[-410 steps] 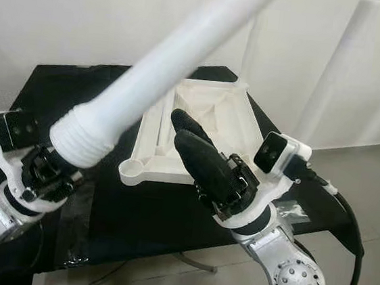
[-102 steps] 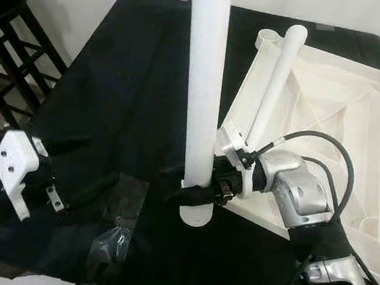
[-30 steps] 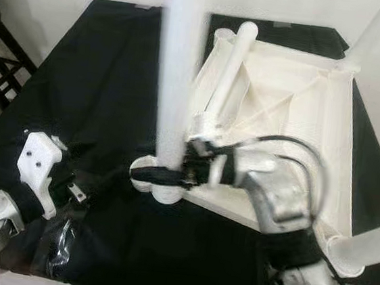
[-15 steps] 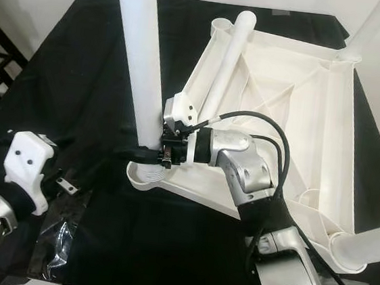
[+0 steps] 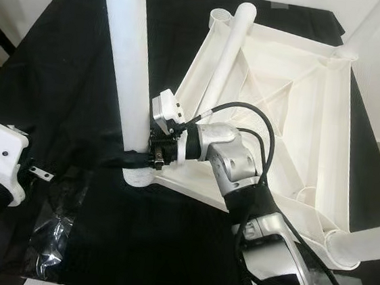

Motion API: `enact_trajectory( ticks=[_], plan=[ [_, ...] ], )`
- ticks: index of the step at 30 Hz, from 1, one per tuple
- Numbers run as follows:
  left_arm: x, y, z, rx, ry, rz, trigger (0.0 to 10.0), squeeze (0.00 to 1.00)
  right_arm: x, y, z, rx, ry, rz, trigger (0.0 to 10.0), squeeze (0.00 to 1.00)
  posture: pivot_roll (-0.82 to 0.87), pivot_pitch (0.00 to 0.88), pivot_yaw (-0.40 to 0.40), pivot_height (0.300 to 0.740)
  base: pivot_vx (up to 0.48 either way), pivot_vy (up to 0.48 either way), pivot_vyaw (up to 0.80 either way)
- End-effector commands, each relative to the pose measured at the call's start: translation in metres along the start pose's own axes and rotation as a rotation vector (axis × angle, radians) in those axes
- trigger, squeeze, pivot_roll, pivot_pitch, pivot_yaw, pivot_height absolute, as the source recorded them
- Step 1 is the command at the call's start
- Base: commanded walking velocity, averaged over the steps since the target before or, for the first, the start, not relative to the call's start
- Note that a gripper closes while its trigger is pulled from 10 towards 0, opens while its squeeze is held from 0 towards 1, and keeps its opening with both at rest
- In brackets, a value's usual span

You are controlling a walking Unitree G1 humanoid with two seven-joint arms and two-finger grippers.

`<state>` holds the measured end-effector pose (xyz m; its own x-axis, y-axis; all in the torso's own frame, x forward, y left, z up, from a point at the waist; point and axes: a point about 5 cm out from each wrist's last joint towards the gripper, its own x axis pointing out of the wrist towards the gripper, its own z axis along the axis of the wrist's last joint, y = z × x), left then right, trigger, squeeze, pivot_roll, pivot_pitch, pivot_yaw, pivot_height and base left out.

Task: Building children table

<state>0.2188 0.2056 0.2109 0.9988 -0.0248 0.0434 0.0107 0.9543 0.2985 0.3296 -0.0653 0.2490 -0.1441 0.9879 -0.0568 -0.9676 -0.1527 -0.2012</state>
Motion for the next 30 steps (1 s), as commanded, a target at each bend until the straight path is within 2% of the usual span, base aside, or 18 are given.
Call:
enact_trajectory(
  ticks=[1,5,14,19,30],
  plan=[
    [-0.006,0.010,-0.003,0.037,0.029,0.062,10.0,0.00,0.000,0.003,-0.020,0.063,0.054,0.010,10.0,0.00,0.03,0.361,-0.094,0.740,0.000,0.000,0.00],
    [-0.012,0.018,-0.005,0.042,0.043,0.105,10.0,0.00,-0.005,0.005,-0.021,0.073,0.069,0.068,10.0,0.00,0.03,0.369,-0.104,0.740,0.000,0.000,0.00],
    [-0.020,0.013,-0.006,0.042,0.053,0.097,10.0,0.00,-0.012,0.010,-0.025,0.060,0.089,0.165,10.0,0.00,0.05,0.382,-0.118,0.740,0.000,0.000,0.00],
    [-0.024,0.012,-0.005,0.040,0.057,0.094,10.0,0.00,-0.015,0.022,-0.040,0.043,0.134,0.210,10.0,0.00,0.06,0.388,-0.121,0.740,0.000,0.000,0.00],
    [-0.027,0.011,-0.005,0.050,0.065,0.082,10.0,0.00,-0.015,0.031,-0.054,0.017,0.133,0.198,10.0,0.00,0.07,0.396,-0.115,0.740,0.000,0.000,0.00]
  ],
)
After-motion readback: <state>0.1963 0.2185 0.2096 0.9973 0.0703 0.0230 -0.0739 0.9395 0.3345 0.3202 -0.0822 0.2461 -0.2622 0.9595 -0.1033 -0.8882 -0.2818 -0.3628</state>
